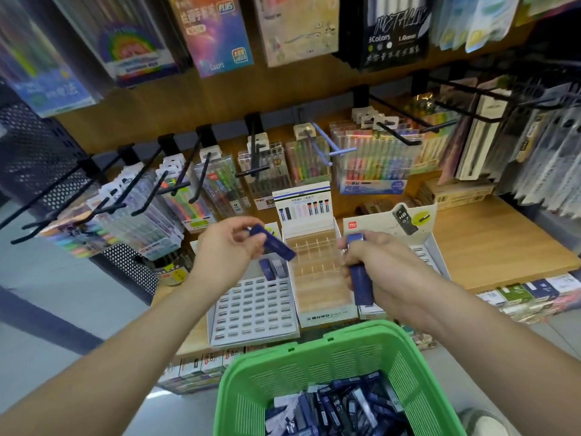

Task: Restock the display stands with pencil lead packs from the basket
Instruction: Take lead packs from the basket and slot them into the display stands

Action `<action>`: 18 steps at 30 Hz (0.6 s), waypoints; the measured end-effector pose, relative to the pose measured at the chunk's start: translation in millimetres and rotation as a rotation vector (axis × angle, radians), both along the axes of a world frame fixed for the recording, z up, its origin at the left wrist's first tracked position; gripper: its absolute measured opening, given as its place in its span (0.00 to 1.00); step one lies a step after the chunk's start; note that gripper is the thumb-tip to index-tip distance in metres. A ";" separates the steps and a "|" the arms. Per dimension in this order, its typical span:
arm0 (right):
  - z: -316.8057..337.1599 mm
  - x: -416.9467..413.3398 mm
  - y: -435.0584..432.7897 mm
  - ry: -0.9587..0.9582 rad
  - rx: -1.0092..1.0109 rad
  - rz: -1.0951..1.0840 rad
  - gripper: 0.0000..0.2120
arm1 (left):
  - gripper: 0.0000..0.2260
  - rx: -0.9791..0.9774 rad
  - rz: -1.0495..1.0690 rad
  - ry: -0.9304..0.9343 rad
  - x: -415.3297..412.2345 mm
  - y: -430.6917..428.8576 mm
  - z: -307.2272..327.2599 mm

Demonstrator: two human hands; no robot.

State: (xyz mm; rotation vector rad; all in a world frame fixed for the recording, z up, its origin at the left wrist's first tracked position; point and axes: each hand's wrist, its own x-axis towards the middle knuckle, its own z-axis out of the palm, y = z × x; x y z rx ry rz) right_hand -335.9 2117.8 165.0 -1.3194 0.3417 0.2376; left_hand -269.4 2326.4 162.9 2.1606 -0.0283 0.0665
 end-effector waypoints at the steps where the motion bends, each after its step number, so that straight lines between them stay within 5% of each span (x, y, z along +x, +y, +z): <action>1: 0.8 2.7 -1.9 -0.010 0.005 -0.021 0.13 | 0.06 0.063 -0.001 -0.037 15.2 -4.0 -4.6; 9: 3.6 12.9 -9.5 -0.075 0.157 -0.086 0.13 | 0.11 0.690 -0.096 -0.220 90.6 -35.7 -47.3; 18: 7.3 11.8 -14.5 -0.080 0.187 -0.114 0.14 | 0.06 0.979 -0.231 -0.152 92.1 -41.6 -61.0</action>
